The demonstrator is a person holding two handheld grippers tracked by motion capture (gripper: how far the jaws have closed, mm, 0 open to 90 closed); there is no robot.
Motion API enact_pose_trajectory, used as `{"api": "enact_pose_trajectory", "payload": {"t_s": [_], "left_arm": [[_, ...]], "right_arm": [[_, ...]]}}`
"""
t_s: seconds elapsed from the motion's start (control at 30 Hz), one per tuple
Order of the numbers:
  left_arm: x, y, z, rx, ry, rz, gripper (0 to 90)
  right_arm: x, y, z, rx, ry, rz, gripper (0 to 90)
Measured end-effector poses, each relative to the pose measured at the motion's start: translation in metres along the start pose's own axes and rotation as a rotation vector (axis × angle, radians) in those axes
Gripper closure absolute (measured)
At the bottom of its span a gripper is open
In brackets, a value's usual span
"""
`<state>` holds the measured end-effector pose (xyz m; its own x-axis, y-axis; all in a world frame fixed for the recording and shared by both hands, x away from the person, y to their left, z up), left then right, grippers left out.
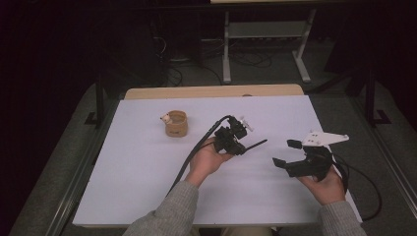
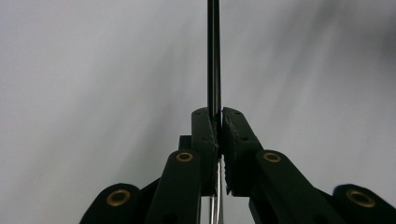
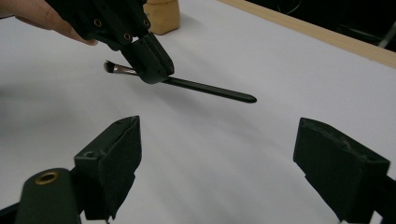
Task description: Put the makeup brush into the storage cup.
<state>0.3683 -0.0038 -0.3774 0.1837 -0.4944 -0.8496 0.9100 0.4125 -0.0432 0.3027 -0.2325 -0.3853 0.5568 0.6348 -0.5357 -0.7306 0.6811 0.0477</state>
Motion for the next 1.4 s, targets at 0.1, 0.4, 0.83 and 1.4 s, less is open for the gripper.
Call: {"api": "enact_pose_trajectory", "payload": {"t_s": [0.1, 0.4, 0.83, 1.4], "left_arm": [[-0.005, 0.000, -0.003, 0.008, -0.002, -0.005, 84.0], [-0.017, 0.001, -0.009, 0.035, -0.002, -0.008, 84.0], [-0.025, 0.004, -0.019, 0.047, -0.008, -0.032, 84.0], [-0.041, 0.002, -0.030, 0.086, -0.015, -0.046, 84.0]], "right_arm": [[0.002, 0.002, 0.009, -0.028, 0.013, 0.012, 14.4], [0.002, 0.001, 0.021, -0.040, 0.027, 0.042, 14.4], [0.000, -0.001, 0.032, -0.056, 0.034, 0.073, 14.4], [0.007, 0.006, 0.056, -0.133, 0.059, 0.142, 14.8]]}}
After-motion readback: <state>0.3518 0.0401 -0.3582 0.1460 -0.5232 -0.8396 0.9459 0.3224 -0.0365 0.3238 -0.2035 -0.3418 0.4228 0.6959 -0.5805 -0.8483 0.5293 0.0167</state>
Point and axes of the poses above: each handheld gripper's, and its own axes: x roughly forward along the jaws, z roughly out of its top, y roughly to its left, the point moved 2 cm from there along x, roughly forward along the jaws
